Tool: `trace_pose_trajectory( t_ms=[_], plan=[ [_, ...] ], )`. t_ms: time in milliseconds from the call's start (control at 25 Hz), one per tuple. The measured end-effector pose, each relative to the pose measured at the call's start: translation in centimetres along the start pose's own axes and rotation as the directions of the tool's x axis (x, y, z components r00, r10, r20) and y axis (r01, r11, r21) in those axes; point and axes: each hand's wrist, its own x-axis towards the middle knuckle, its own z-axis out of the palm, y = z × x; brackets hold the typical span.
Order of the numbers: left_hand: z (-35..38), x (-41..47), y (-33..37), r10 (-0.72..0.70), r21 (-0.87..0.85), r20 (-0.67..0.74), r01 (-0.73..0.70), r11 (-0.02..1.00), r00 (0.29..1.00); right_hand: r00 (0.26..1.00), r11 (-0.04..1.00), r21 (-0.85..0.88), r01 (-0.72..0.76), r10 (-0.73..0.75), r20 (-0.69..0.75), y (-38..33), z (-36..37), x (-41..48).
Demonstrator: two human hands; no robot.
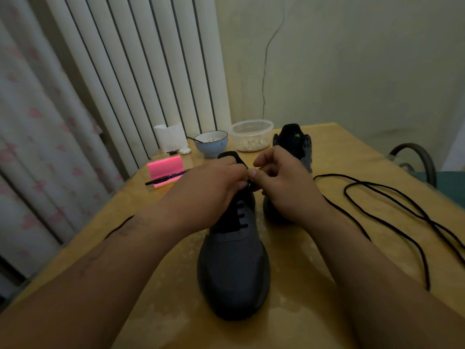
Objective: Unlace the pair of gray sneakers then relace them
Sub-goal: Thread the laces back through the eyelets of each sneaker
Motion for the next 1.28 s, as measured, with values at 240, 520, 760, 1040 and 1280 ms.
trace_pose_trajectory(
  t_ms=[240,520,760,1040,1280],
  plan=[
    [1.3,-0.1,-0.7,-0.162,-0.147,-0.110,0.145,0.978,0.981,0.983,0.991,-0.132,0.032,-0.007,0.184,0.0,-1.9,-0.1],
    [1.7,-0.6,-0.7,-0.143,-0.161,-0.147,0.119,0.980,0.979,0.977,0.952,-0.259,0.166,-0.122,0.177,0.0,-1.4,-1.1],
    [0.7,-0.8,-0.7,-0.127,-0.097,-0.039,0.123,0.988,0.991,0.994,0.989,-0.126,0.072,-0.060,0.095,-0.3,-1.8,-0.8],
    [1.7,-0.9,-0.3,-0.188,-0.155,-0.138,0.166,0.974,0.973,0.985,0.909,0.385,-0.160,0.125,0.116,-1.6,-0.7,-1.6],
    [2.2,-1.8,0.4,-0.228,-0.159,-0.234,0.194,0.968,0.945,0.991,0.958,0.263,-0.114,0.128,-0.036,-2.8,0.3,-1.9]
  ],
)
